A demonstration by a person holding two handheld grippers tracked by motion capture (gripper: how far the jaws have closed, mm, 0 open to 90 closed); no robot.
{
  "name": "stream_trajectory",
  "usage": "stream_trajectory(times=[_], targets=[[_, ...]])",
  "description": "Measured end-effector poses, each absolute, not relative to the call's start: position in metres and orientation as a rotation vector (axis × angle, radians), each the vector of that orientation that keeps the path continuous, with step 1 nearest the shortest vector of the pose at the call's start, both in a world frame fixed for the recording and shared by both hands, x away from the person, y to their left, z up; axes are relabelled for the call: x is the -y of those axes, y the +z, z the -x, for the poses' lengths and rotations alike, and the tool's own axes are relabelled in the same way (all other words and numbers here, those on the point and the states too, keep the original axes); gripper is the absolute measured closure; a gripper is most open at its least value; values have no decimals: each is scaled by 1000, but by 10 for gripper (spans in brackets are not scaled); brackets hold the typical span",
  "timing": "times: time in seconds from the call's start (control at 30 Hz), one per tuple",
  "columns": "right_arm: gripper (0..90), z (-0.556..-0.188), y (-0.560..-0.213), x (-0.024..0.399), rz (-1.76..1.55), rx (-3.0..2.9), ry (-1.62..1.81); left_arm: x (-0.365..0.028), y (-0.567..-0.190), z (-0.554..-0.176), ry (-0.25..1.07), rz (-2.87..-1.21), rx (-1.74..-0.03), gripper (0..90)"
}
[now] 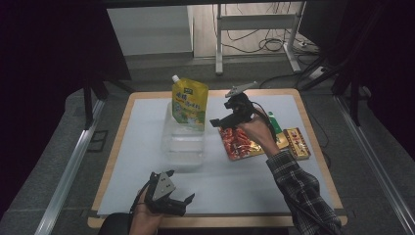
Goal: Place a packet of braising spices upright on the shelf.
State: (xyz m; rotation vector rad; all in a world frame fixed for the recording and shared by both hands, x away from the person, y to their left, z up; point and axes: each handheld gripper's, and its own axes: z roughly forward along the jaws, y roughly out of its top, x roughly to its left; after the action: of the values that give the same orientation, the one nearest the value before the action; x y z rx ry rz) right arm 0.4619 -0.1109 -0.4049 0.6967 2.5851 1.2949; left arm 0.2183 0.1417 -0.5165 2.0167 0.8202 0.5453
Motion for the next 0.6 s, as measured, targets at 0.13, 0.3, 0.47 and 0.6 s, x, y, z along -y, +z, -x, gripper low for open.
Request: stream_trajectory(times=[0.13,0.3,0.47,0.6], targets=[[23,-457,-411,118,-681,-2584,1267,-142,-517,-219,545,-2022,-818,4],[22,-452,-415,127,-685,-2580,1258,-142,-517,-219,540,-2019,-817,4],[22,-449,-419,144,-707,-2558,1243,-141,-518,-219,539,-2025,-813,3],[22,-448,-422,158,-738,-2539,1236,-141,-518,-219,536,-2029,-810,3]])
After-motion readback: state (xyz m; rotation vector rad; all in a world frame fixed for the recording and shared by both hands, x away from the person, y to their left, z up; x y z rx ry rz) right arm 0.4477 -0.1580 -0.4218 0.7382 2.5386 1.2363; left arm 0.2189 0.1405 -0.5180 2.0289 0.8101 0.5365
